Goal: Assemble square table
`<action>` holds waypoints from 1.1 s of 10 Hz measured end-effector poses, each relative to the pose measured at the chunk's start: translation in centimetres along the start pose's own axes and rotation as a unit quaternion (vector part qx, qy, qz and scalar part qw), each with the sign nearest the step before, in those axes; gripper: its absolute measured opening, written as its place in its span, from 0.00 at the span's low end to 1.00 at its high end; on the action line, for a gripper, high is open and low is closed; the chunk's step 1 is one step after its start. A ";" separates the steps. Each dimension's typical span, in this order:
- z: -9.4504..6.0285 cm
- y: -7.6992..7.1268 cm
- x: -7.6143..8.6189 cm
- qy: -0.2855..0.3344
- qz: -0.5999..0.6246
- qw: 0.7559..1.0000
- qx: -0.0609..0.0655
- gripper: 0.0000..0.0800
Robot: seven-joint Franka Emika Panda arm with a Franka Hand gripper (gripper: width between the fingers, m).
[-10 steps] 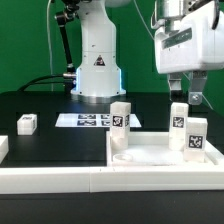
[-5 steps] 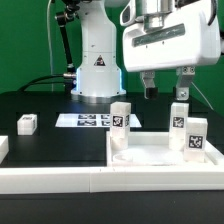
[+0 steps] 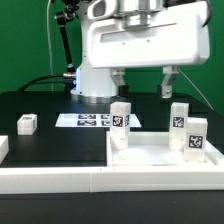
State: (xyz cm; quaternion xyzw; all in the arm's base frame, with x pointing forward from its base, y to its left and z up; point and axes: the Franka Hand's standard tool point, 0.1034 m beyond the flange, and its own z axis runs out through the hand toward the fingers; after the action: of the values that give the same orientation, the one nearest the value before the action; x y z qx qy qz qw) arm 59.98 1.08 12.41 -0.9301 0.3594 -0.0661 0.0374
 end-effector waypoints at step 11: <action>-0.2 7.8 2.7 0.014 -0.368 0.930 -0.024 0.81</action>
Offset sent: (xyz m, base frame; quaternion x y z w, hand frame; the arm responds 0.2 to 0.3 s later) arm 0.0000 0.0000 0.0000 0.0000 0.0000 -0.1296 0.9916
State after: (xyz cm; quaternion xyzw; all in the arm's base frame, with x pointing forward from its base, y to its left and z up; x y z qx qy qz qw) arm 56.79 -6.53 11.97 -0.9967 -0.0059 -0.0792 -0.0166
